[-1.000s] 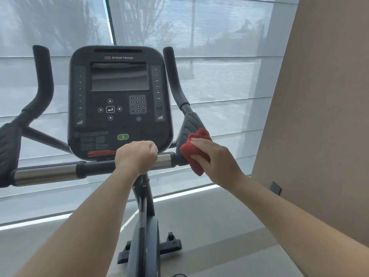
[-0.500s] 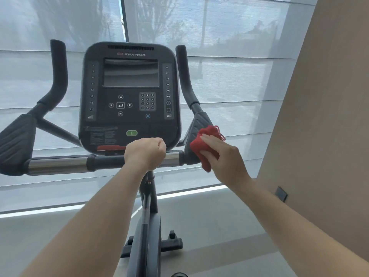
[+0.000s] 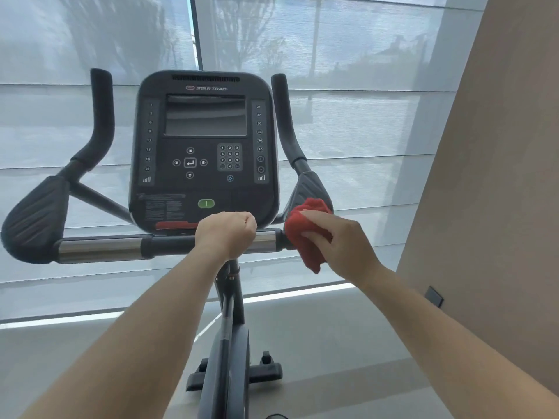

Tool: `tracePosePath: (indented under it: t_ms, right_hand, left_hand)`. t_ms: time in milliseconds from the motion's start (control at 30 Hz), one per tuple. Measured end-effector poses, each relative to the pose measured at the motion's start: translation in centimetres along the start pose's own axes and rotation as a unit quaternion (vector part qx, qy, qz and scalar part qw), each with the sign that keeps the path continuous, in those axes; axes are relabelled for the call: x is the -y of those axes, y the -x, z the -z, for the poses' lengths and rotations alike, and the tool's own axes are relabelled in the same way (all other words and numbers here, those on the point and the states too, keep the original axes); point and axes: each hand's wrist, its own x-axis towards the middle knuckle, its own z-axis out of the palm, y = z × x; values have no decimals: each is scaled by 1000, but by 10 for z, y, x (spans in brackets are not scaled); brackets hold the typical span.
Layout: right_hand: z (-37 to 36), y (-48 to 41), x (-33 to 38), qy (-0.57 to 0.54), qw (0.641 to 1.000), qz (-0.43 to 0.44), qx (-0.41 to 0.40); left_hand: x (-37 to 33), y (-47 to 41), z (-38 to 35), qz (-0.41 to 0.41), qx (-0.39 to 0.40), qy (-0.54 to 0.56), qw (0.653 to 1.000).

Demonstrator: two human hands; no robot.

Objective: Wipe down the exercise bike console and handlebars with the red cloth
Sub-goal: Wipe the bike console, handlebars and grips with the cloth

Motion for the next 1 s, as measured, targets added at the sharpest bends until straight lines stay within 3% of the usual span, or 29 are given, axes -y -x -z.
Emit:
tracePosePath:
  t_ms: [100, 167, 233, 333, 467, 667, 833, 1000]
  right_hand:
    - [-1, -10, 5, -17, 997, -63, -47]
    - [-17, -10, 16, -7, 1000, -14, -12]
    - [-34, -9, 24, -5, 999, 32, 15]
    - [-51, -15, 34, 10, 999, 29, 28]
    - [-55, -18, 31, 120, 988, 44, 83]
    - [-68, -17, 33, 159, 986, 9, 49]
    - [-92, -27, 53, 154, 979, 71, 110]
    - [-73, -19, 34, 183, 977, 88, 72]
  left_hand:
    - [7, 4, 10, -52, -8, 51, 997]
    - [23, 8, 20, -70, -47, 43, 995]
    - [46, 8, 26, -62, -71, 22, 995]
    - [78, 9, 26, -25, -57, -17, 998]
    - [90, 16, 17, -10, -44, -76, 996]
    - [91, 13, 12, -27, -62, -97, 993]
    - [92, 12, 11, -16, -64, -102, 993]
    - [91, 16, 15, -8, -55, -109, 992]
